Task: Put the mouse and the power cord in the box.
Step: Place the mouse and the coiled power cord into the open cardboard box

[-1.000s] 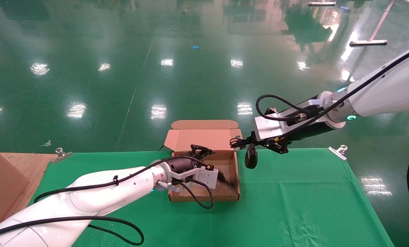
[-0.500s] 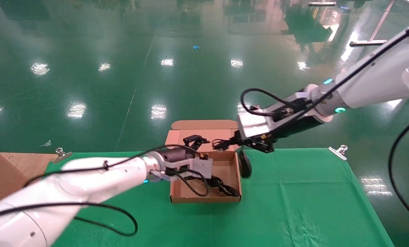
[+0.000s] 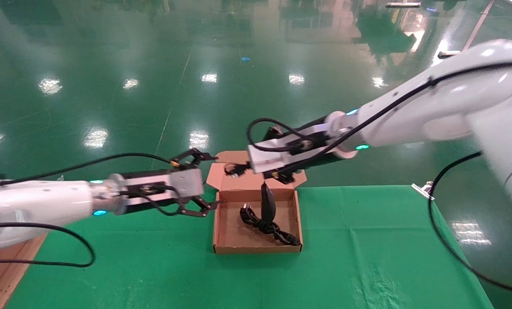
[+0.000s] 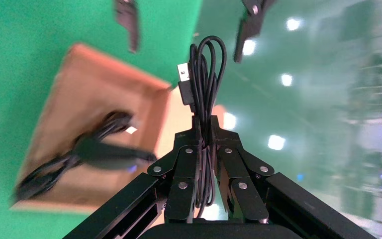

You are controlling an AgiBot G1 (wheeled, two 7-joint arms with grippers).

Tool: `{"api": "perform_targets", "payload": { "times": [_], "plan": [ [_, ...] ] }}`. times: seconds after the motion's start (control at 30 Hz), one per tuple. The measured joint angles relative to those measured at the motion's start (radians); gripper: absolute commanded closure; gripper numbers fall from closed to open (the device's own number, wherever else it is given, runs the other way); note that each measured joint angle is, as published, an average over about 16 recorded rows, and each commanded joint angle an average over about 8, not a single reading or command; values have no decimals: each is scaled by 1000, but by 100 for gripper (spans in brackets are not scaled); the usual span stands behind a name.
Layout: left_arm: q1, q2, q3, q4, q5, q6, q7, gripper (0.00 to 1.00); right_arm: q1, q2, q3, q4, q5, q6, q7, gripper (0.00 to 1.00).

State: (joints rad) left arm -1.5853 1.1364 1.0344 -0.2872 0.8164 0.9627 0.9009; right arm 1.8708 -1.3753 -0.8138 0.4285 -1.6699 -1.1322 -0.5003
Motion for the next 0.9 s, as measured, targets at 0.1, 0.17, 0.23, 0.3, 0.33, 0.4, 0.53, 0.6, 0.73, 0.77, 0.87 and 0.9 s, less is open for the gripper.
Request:
{"api": "perform_targets", "payload": {
  "times": [0.1, 0.17, 0.23, 0.3, 0.33, 0.4, 0.53, 0.6, 0.73, 0.77, 0.87, 0.9],
  "plan": [
    [4, -38, -25, 28, -37, 71, 28, 0, -39, -1, -53, 70, 34, 75, 37, 100],
    [7, -57, -39, 50, -59, 111, 45, 0, -61, -1, -93, 107, 56, 123, 61, 100],
    [10, -70, -51, 71, -77, 145, 59, 0, -79, -1, -135, 137, 75, 166, 83, 100],
    [11, -79, -61, 93, -91, 174, 72, 0, -94, -1, -178, 158, 92, 203, 104, 100],
    [12, -82, -65, 104, -97, 187, 79, 0, -101, -1, -200, 166, 99, 221, 114, 99],
    [12, -86, -72, 125, -107, 209, 90, 0, -111, 0, -242, 176, 111, 254, 132, 96],
    [11, -85, -81, 162, -121, 244, 106, 0, -128, 1, -317, 178, 127, 313, 162, 82],
    [10, -83, -83, 178, -125, 256, 112, 0, -136, 1, -349, 175, 134, 338, 174, 59],
    [6, -78, -85, 199, -128, 272, 122, 0, -148, 1, -395, 166, 143, 375, 191, 18],
    [5, -78, -86, 203, -129, 274, 124, 0, -151, 1, -403, 164, 145, 381, 194, 9],
    [3, -76, -86, 211, -130, 280, 127, 0, -157, 1, -420, 159, 149, 395, 201, 0],
    [3, -76, -86, 213, -130, 281, 128, 0, -158, 1, -423, 158, 150, 398, 203, 0]
  ]
}}
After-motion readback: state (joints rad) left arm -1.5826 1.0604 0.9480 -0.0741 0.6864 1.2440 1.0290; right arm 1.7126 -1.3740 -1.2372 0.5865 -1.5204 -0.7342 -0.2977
